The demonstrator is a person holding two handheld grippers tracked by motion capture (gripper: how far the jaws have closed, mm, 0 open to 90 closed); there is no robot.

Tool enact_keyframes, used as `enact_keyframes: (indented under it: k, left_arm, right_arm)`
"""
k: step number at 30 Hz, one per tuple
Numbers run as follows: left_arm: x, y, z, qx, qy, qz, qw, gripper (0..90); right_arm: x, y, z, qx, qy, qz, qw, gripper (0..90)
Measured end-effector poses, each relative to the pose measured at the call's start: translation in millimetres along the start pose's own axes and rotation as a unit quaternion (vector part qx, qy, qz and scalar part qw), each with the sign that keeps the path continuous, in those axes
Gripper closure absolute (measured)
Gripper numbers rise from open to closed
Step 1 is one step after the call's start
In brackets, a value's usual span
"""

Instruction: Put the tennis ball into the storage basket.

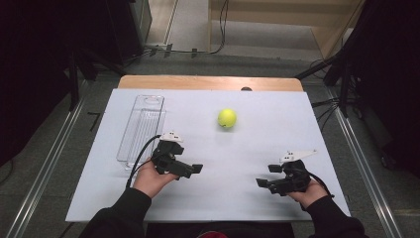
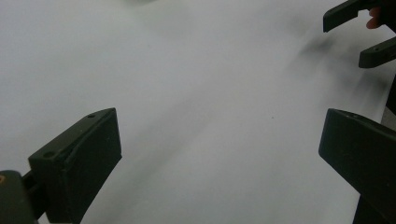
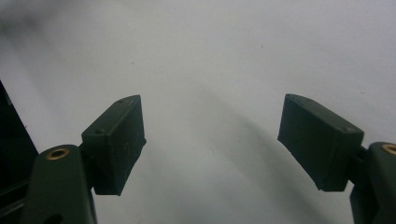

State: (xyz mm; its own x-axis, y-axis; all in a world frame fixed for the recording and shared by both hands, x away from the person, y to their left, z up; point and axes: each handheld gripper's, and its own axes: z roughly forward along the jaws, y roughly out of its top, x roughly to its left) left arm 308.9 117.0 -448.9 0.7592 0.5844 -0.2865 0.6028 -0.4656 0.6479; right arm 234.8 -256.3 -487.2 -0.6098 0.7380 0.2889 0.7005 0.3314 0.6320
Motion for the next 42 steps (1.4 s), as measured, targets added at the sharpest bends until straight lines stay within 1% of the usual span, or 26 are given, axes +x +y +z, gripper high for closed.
enact_keyframes:
  k: [5, 8, 9, 11, 16, 19, 31, 35, 37, 41, 42]
  left_arm:
    - [2.1, 4.3, 4.4, 0.002, 0.004, 0.004, 1.0, 0.0]
    - [3.0, 5.6, 6.1, 0.002, 0.005, 0.002, 1.0, 0.0]
    - [3.9, 6.4, 6.5, 0.004, 0.005, 0.005, 1.0, 0.0]
    - [4.7, 7.6, 7.9, 0.003, 0.006, 0.003, 1.0, 0.0]
    - [6.6, 11.4, 10.4, 0.004, 0.006, 0.006, 1.0, 0.0]
    - [7.4, 13.2, 11.7, 0.001, 0.006, 0.006, 1.0, 0.0]
    - [10.9, 21.7, 14.2, 0.0, 0.014, 0.014, 0.9998, 0.0]
    - [12.7, 25.5, 15.4, -0.006, 0.014, 0.016, 0.9998, 0.0]
    - [13.7, 27.0, 16.4, -0.008, 0.014, 0.013, 0.9998, 0.0]
    - [15.5, 30.5, 18.5, -0.006, 0.016, 0.016, 0.9997, 0.0]
    - [15.5, 31.6, 19.2, -0.008, 0.016, 0.014, 0.9997, 0.0]
  right_arm:
    - [-0.1, -0.2, 0.0, 0.0, 0.0, 0.0, 1.0, 20.6]
    - [-0.2, -0.2, 0.0, 0.0, 0.001, 0.0, 1.0, 20.6]
    - [-0.2, -0.2, 0.0, 0.0, 0.0, 0.0, 1.0, 20.6]
    - [-0.2, -0.1, 0.1, 0.0, 0.001, 0.0, 1.0, 20.6]
    - [-0.7, -0.1, 0.0, 0.0, 0.0, 0.0, 1.0, 20.6]
    - [-0.9, -0.1, -0.1, 0.0, 0.0, 0.001, 1.0, 20.6]
    - [-0.7, 0.0, -0.2, -0.002, 0.0, 0.0, 1.0, 20.6]
    - [-0.9, 0.0, -0.2, -0.002, 0.0, 0.0, 1.0, 20.6]
    - [-0.9, 0.1, -0.4, -0.003, -0.001, 0.001, 1.0, 20.6]
    - [-0.8, 0.0, -0.6, -0.003, 0.0, 0.002, 1.0, 20.6]
    - [-0.8, 0.0, -0.6, -0.003, 0.0, 0.002, 1.0, 20.6]
